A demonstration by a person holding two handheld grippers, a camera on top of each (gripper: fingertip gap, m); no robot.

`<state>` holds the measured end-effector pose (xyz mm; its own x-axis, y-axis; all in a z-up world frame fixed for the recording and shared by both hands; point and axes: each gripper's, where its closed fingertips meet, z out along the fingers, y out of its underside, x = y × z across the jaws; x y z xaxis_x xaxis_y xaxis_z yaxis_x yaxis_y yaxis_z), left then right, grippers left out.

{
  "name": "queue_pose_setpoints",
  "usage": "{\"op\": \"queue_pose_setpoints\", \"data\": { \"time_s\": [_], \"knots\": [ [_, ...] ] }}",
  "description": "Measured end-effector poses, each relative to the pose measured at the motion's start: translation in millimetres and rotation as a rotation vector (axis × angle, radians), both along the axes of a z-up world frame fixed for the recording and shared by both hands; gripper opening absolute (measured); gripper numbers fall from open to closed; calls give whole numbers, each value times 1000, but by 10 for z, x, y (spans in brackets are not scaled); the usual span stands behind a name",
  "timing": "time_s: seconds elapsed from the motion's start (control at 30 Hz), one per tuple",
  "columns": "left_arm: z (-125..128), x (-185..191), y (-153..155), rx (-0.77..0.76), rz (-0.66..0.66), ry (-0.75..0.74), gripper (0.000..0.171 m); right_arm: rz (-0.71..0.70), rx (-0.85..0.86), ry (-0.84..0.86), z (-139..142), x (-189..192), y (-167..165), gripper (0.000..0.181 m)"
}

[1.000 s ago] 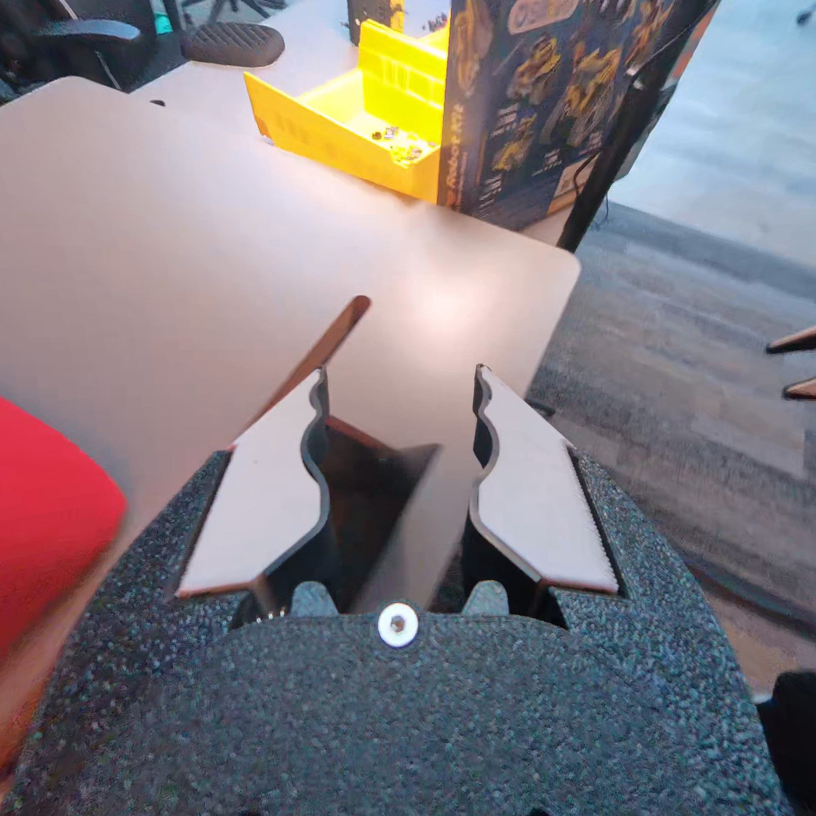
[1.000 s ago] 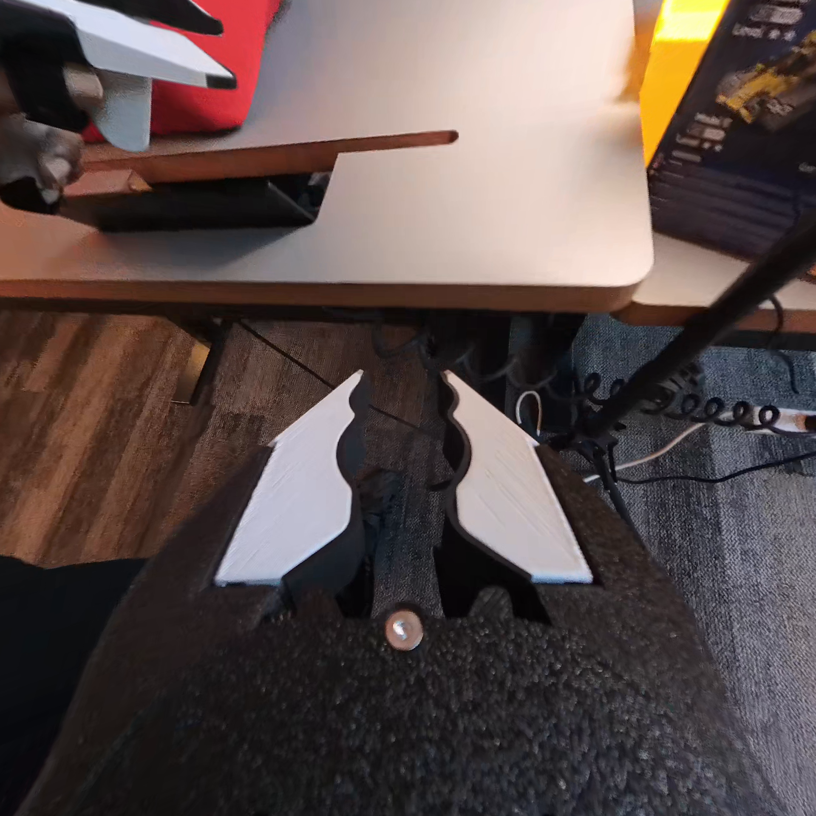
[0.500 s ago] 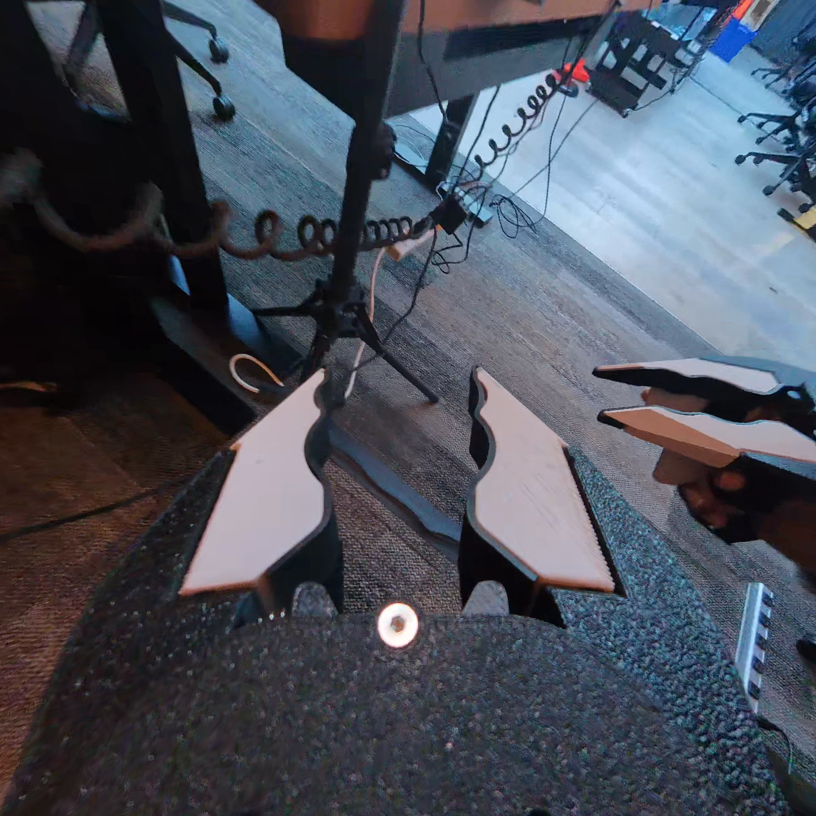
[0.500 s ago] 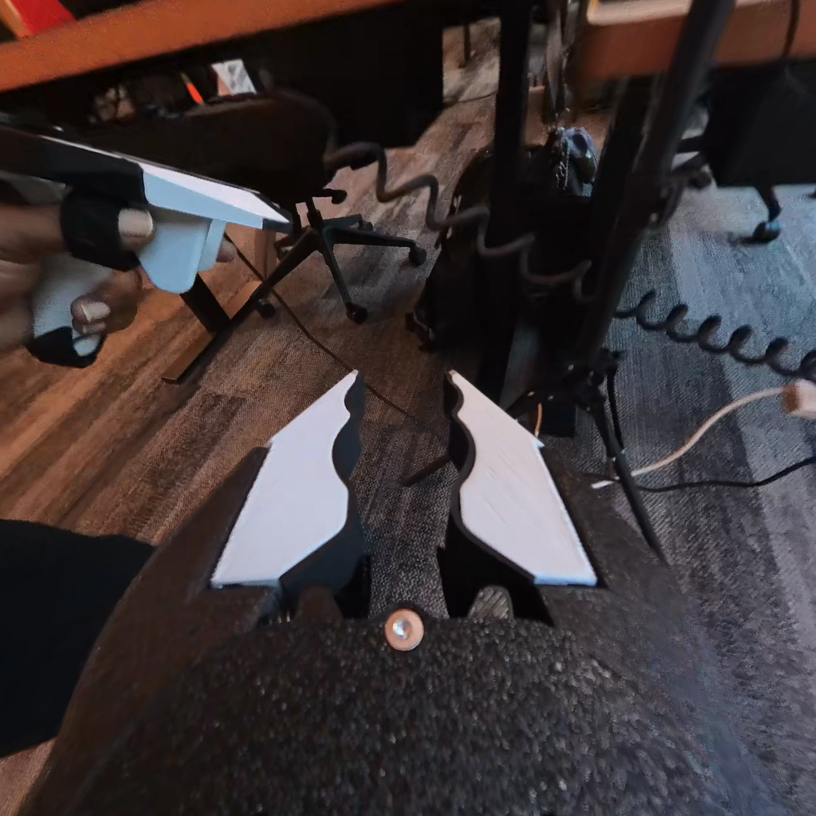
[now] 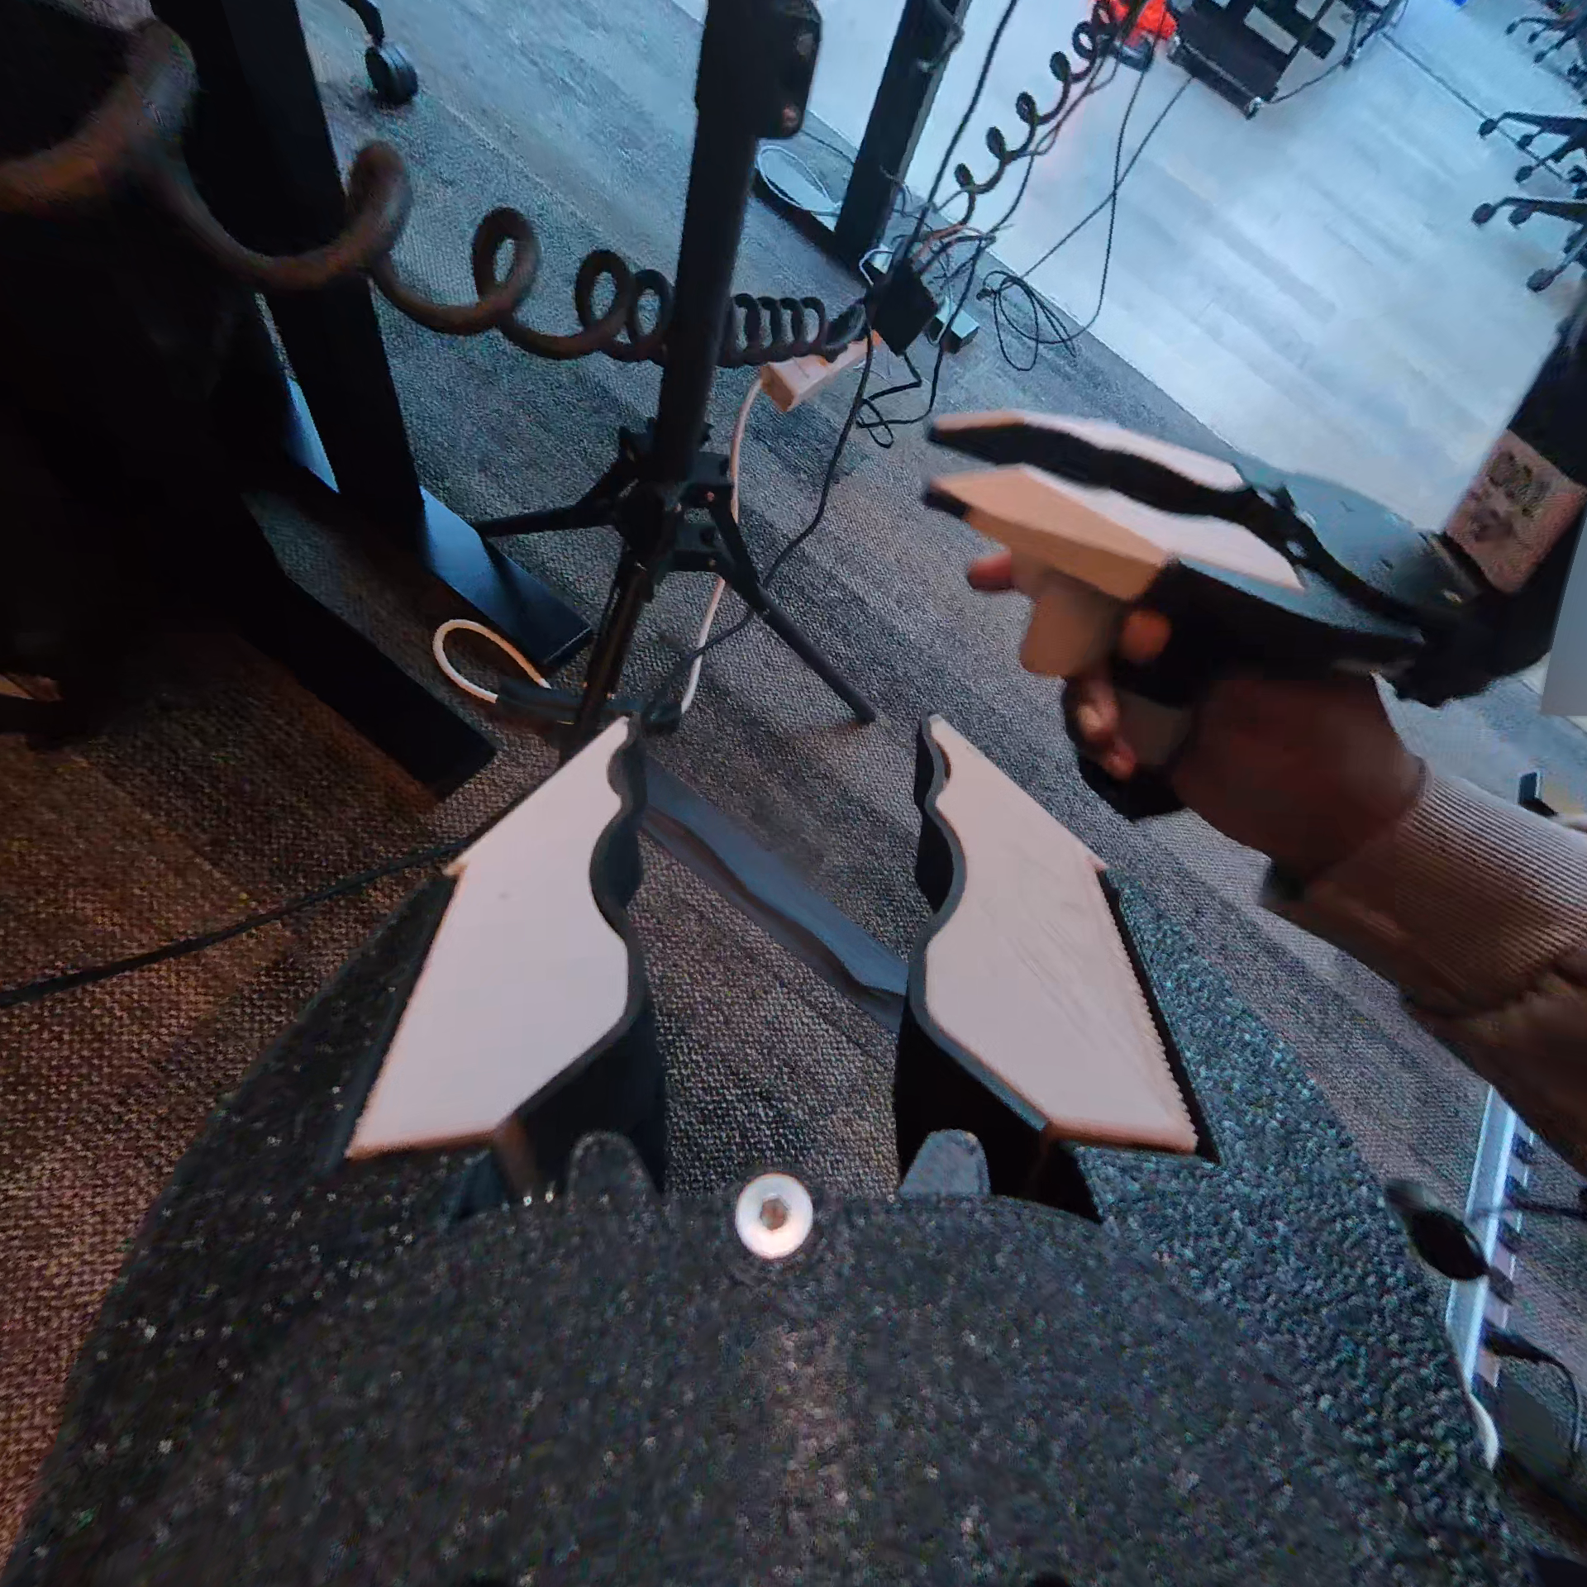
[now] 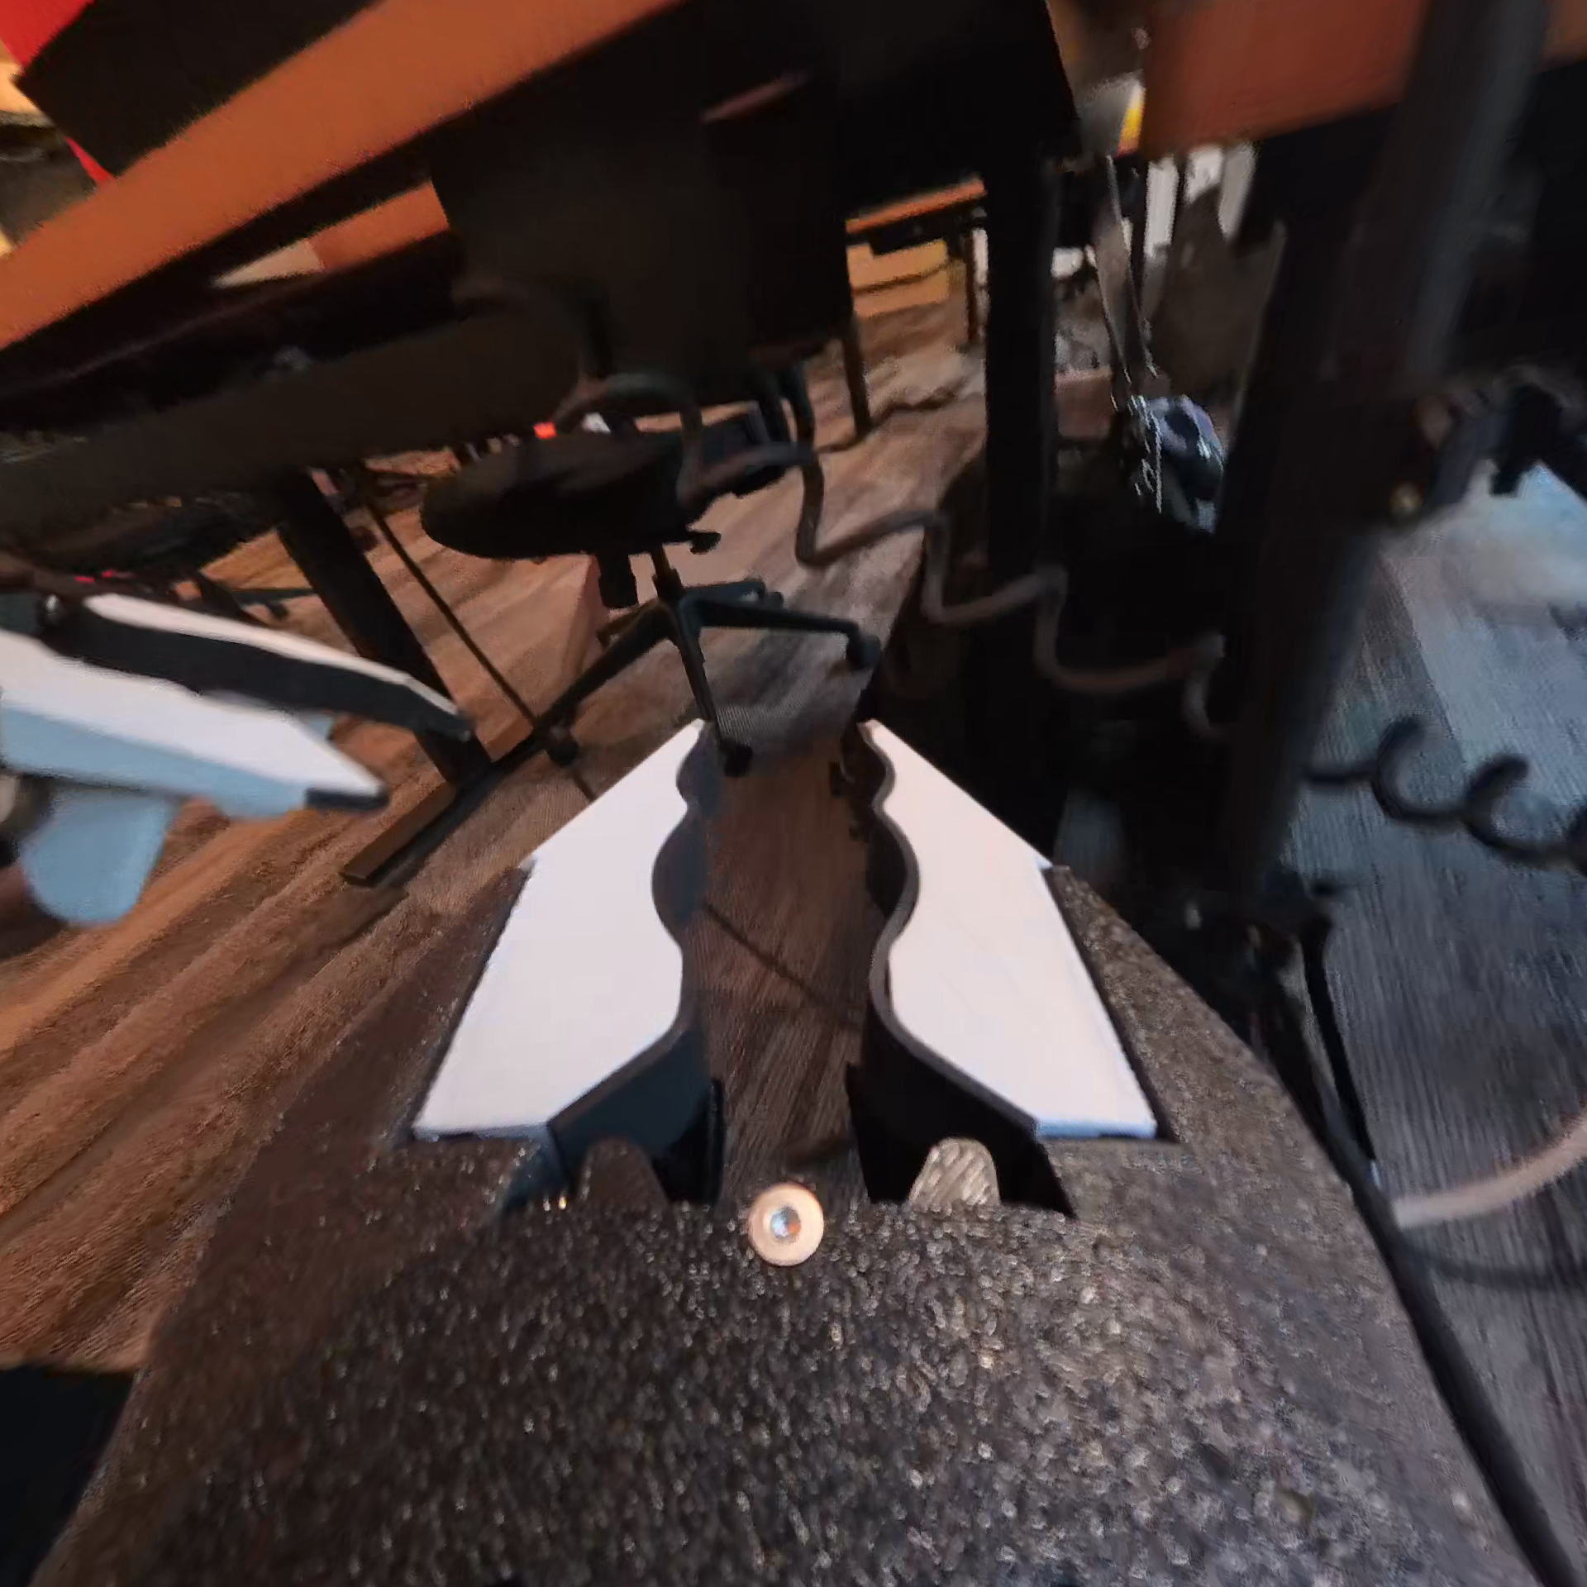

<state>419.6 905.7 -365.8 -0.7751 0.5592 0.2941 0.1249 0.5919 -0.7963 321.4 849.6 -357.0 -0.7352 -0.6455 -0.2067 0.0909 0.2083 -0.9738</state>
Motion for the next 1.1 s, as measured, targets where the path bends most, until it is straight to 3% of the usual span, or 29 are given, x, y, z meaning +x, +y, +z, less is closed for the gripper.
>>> {"op": "queue_pose_setpoints", "data": {
  "time_s": [0.2, 0.37, 0.63, 0.97, 1.1],
  "knots": [
    [-4, 146, -295, 32, -23, -35, 62, 92, -155, -78, 418, 660, -1059, 29],
    [-23, 246, -475, 30, -67, -68, 63, 133, -272, -144, 746, 1031, -1625, 26],
    [-162, 325, -565, 77, -74, -46, 62, 252, -304, -151, 700, 1379, -1949, 23],
    [-226, 366, -484, 114, -75, -9, 61, 551, -179, -47, 480, 1814, -2051, 18],
    [-267, 405, -373, 135, -48, 16, 60, 562, -202, -39, 525, 1848, -2172, 18]
  ]
}}
